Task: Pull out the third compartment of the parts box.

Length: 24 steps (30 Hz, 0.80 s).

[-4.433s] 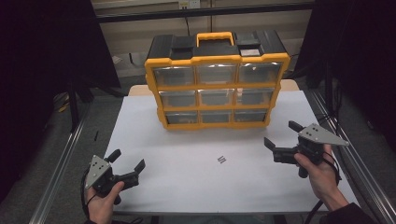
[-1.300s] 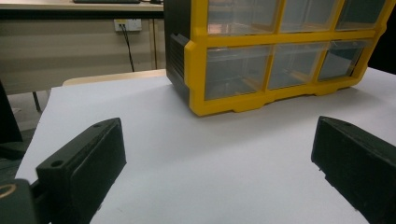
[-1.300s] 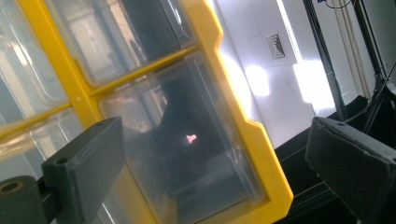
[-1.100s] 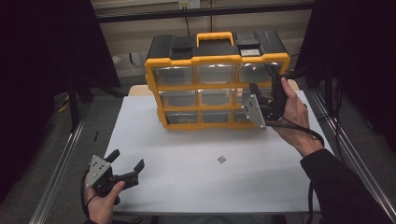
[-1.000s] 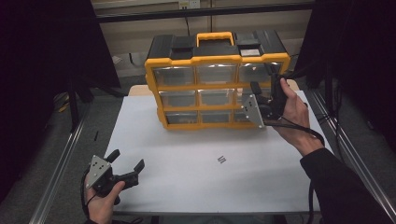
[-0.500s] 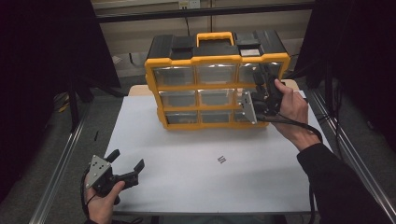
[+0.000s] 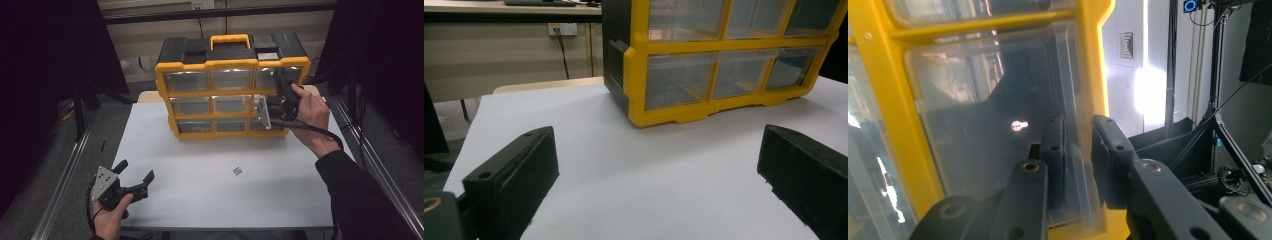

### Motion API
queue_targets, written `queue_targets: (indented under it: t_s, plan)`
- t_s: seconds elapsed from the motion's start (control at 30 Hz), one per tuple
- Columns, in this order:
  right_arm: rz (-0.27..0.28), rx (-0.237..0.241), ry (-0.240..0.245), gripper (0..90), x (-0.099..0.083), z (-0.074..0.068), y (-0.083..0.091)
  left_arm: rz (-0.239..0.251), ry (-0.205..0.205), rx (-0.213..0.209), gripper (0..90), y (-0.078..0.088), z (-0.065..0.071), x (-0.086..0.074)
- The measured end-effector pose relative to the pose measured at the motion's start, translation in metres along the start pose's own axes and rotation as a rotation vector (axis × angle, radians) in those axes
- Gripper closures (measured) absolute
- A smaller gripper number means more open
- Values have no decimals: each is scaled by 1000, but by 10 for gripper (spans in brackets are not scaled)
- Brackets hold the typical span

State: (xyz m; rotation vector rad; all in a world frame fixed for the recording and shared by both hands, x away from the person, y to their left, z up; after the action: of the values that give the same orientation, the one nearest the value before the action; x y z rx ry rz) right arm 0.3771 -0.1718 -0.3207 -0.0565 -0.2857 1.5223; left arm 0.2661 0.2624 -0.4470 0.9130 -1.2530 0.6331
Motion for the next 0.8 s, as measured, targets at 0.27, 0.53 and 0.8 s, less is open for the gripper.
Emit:
queue_targets:
  t_s: [0.27, 0.53, 0.8]
  plan:
    - [-12, -12, 41, 815, 0, -2, -3, 3, 3, -1, 29, 0, 0, 0]
    - [-27, -47, 101, 838, 0, -6, -4, -2, -5, -3, 29, 0, 0, 0]
    - [-25, -48, 119, 842, 1, -5, -3, 4, 4, 0, 30, 0, 1, 0]
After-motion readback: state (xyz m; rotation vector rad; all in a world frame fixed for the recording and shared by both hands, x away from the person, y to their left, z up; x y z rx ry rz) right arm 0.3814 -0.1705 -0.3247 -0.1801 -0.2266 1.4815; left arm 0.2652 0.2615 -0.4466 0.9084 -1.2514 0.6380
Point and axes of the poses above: each handheld gripper's, and its own axes: y roughly backward along the jaws, x roughly out of its top, z roughly to its right, the point moved 3 cm from there along -y, roughly forward along the jaws, and after that the axes turned 2 degrees about -x, right-handed, at the moved point
